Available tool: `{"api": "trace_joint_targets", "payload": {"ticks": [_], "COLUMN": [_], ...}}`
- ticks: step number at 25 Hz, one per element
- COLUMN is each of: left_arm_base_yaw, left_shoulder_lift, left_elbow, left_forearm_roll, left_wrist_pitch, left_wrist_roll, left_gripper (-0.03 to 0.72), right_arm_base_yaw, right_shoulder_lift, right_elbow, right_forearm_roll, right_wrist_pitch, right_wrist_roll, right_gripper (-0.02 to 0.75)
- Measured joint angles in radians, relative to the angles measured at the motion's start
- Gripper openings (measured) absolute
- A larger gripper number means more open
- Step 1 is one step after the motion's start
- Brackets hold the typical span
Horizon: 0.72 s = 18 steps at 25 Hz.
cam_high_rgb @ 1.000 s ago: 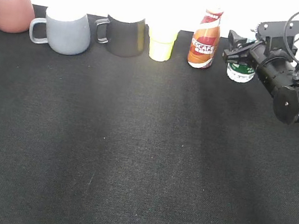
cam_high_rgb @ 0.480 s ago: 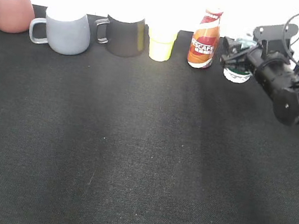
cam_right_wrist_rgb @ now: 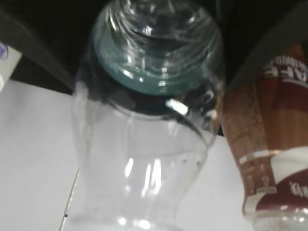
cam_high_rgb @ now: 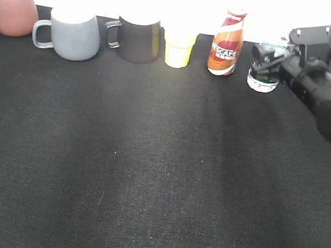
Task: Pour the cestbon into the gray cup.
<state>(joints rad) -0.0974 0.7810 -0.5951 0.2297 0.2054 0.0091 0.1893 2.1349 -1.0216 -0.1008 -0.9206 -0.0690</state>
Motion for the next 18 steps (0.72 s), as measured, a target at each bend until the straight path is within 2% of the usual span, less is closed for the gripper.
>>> {"api": "trace_joint_targets", "payload": {"ticks": [6,10,14,16,18], "left_arm_base_yaw": [0.0,0.0,0.0,0.0,0.0], "left_shoulder_lift": [0.0,-0.023,-0.103,-0.144,-0.172], "left_elbow": [0.0,0.0,0.0,0.0,0.0], "left_forearm_roll": [-0.001,-0.006,-0.01,-0.033,-0.087], "left_wrist_pitch": [0.004,0.009,0.035,0.073,0.111], "left_wrist_roll": [0.0,0.0,0.0,0.0,0.0], "left_gripper": [0.241,0.241,0.241,0.241,0.241], "right_arm_base_yaw": [0.0,0.0,0.0,0.0,0.0], "right_shoulder_lift": [-0.103,-0.129,-0.283,-0.426,-0.595], "right_elbow": [0.097,0.156,0.268,0.322,0.346], "right_forearm_roll": [0.0,0.001,0.024,0.031,0.031], "right_wrist_pitch": [0.015,0.098,0.116,0.213,0.388], "right_wrist_roll": [0.0,0.0,0.0,0.0,0.0], "right_gripper": [0.589,0.589,0.589,0.589,0.589]}}
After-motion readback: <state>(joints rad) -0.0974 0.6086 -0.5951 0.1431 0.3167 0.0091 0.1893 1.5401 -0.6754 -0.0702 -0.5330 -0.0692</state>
